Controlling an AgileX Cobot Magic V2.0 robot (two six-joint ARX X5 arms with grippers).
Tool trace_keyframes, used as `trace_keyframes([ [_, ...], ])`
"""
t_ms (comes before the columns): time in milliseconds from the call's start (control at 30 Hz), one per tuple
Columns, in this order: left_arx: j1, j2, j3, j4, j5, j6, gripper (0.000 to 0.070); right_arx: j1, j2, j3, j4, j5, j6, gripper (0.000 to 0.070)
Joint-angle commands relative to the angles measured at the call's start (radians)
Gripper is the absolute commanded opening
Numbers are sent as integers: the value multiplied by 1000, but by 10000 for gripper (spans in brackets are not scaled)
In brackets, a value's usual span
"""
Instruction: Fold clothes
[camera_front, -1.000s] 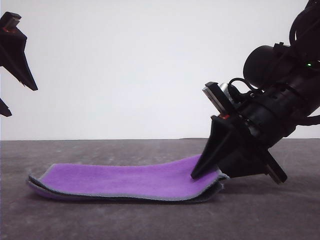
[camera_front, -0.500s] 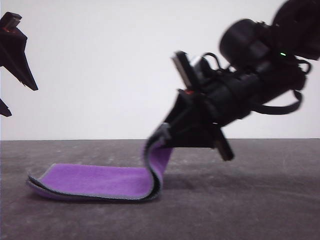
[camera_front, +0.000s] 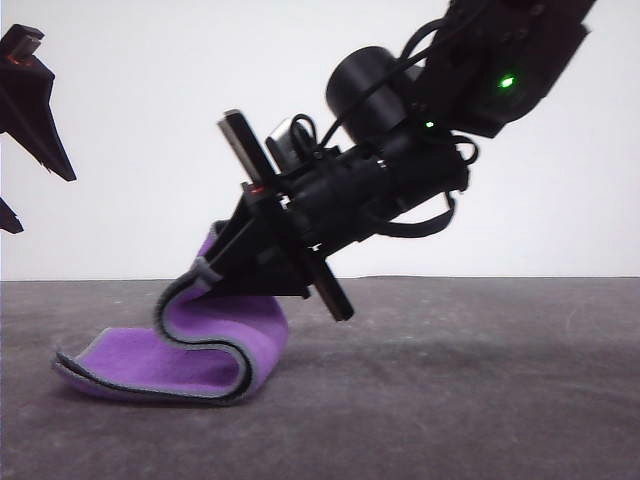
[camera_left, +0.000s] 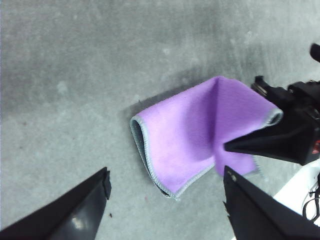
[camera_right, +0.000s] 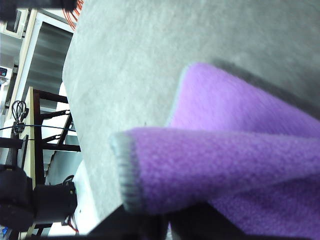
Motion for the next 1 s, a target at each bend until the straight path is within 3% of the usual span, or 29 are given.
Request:
trace_keyframes([
  [0,-2,12,15,3,2,3,437,26,36,32,9,-3,20,3],
  [267,-2,11,15,3,2,3,437,52,61,59,8,-3,23,21],
  [500,-2,11,15,3,2,3,437,48,61,59,6,-36,19,344],
  [567,-2,11,15,2,2,3,437,48,61,59,7,-52,19,403],
  [967,-1,11,15,-9,1,3,437,7,6,82,-29,-132,-48,427],
])
